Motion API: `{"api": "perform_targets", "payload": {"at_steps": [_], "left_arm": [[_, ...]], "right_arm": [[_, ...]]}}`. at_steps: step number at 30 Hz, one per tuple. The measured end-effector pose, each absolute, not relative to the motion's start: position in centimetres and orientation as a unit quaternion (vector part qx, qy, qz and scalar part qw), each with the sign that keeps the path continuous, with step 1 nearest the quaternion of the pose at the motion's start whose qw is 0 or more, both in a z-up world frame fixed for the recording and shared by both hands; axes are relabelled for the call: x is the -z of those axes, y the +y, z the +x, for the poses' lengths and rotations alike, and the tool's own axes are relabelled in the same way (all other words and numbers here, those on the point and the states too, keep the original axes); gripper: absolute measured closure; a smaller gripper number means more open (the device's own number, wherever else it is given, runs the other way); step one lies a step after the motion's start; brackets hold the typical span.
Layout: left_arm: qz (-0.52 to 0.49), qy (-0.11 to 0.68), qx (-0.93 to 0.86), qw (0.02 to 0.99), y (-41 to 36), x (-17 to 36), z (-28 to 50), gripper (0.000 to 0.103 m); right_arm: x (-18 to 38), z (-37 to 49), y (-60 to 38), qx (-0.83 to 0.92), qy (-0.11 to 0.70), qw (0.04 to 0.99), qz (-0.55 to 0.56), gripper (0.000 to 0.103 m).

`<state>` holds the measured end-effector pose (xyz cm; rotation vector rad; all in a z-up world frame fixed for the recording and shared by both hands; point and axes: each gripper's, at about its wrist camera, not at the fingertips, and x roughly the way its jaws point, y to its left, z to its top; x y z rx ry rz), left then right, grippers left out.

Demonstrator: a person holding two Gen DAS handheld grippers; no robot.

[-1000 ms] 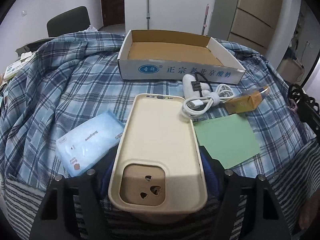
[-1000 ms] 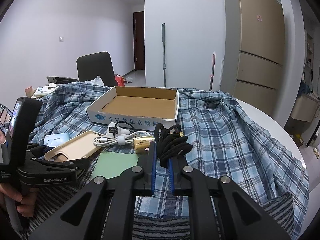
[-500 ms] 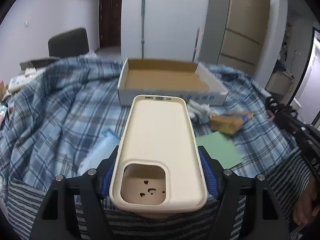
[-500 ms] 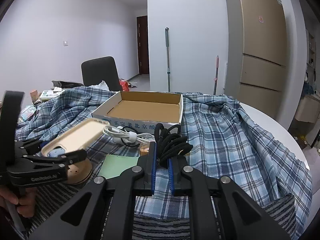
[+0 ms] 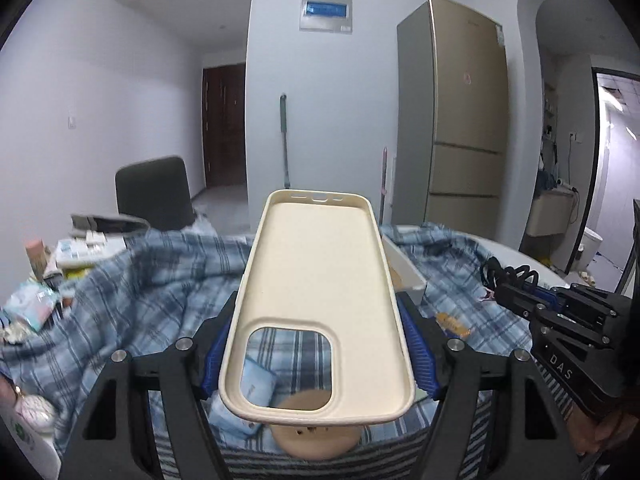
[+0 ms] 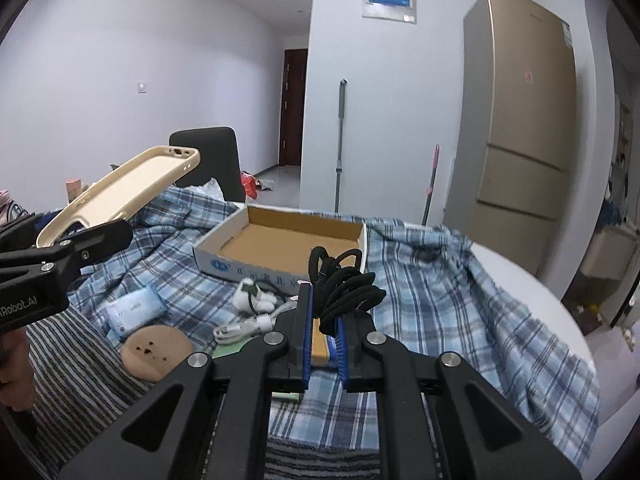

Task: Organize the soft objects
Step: 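Carry the phone case and cable into the box and release both tools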

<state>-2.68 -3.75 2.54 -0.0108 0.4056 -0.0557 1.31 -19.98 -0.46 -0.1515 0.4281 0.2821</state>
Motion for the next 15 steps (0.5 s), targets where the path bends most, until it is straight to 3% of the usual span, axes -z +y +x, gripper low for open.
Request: {"api": "perform_targets", "payload": {"at_steps": [6,15], "left_arm": [[-0.019,0.187,0.027,0.982,-3.0,-5.9,-1.2,0.028],[-0.046,0.133,-0.009,0.990,-1.7,-10.8,4.4,0.028]], "right_arm": [[-3.1,2.4,-18.4,-0.142,0.183,0.968,-0.094,0.093],[-8.9,10.4,-16.3,-0.130,0.155,0.976,-0.075,0.093]]}}
